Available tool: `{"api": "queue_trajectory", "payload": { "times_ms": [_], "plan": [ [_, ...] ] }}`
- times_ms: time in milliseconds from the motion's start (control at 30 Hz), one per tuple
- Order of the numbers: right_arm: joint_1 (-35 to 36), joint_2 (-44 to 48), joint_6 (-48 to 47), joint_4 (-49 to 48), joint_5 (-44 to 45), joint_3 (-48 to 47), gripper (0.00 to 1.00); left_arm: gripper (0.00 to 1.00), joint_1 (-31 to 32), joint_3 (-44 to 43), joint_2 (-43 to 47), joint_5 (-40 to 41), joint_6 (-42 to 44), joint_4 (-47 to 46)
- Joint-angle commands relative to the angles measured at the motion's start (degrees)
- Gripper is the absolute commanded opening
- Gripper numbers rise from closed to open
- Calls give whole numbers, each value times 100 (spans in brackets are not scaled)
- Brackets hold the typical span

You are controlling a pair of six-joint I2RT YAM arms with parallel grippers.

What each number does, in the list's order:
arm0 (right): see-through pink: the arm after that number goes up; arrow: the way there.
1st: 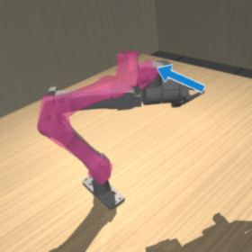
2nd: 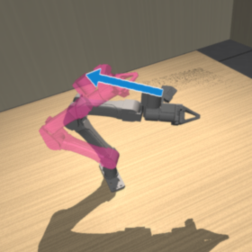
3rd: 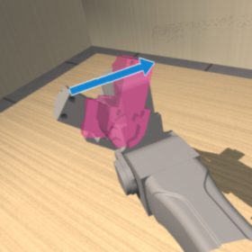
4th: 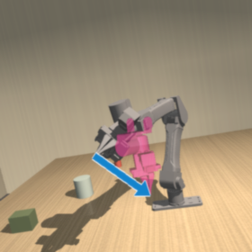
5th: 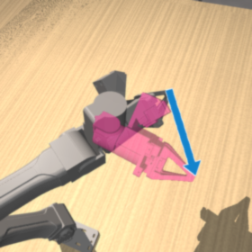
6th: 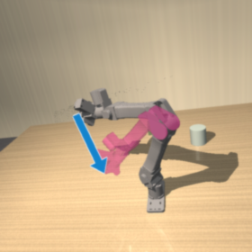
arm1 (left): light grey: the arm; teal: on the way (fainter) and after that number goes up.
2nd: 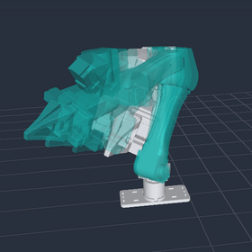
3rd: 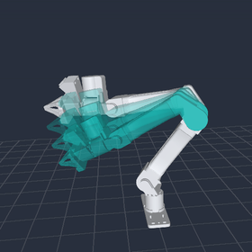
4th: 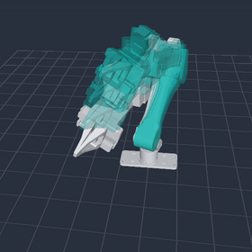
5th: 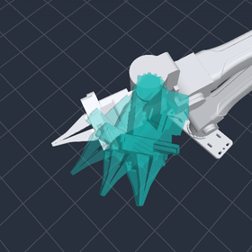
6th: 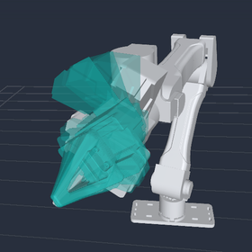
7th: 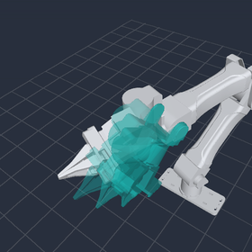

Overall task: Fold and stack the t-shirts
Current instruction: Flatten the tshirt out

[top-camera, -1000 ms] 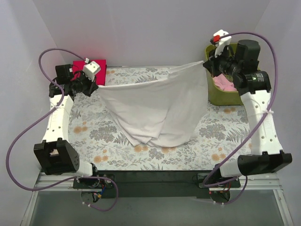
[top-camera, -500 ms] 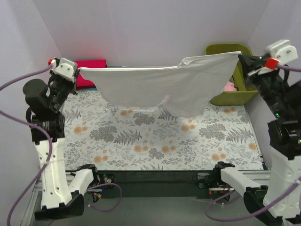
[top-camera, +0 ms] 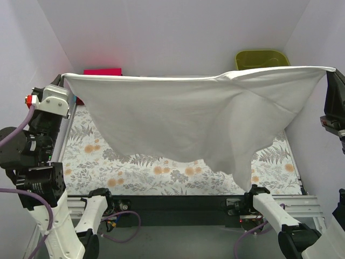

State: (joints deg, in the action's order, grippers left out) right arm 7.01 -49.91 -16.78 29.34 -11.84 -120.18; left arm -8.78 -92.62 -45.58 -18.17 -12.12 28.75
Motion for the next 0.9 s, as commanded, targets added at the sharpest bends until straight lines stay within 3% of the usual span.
{"api": "queue_trajectory", "payload": {
  "times_ms": [0,100,267,467,633,867],
  "plan": [
    [-68,-159,-291,-394,235,387,1,0,-37,-326,-143,491,622,674],
    [-68,-81,-537,-587,-37,1134,1,0,-37,-293,-275,157,851,1254],
    [-68,-80,-853,-1621,-468,3516,1,0,-37,866,-425,-379,1115,1747],
    [-42,-1105,-898,-2608,-1031,5037,1,0,-37,2395,-1153,-617,1037,1118],
    [187,-2275,-1003,-3416,-1023,5347,1,0,112,2732,-2645,-609,685,500],
    [363,-4269,-1153,-3716,-882,4715,1,0,209,2118,-5142,-442,430,-194]
  ]
}}
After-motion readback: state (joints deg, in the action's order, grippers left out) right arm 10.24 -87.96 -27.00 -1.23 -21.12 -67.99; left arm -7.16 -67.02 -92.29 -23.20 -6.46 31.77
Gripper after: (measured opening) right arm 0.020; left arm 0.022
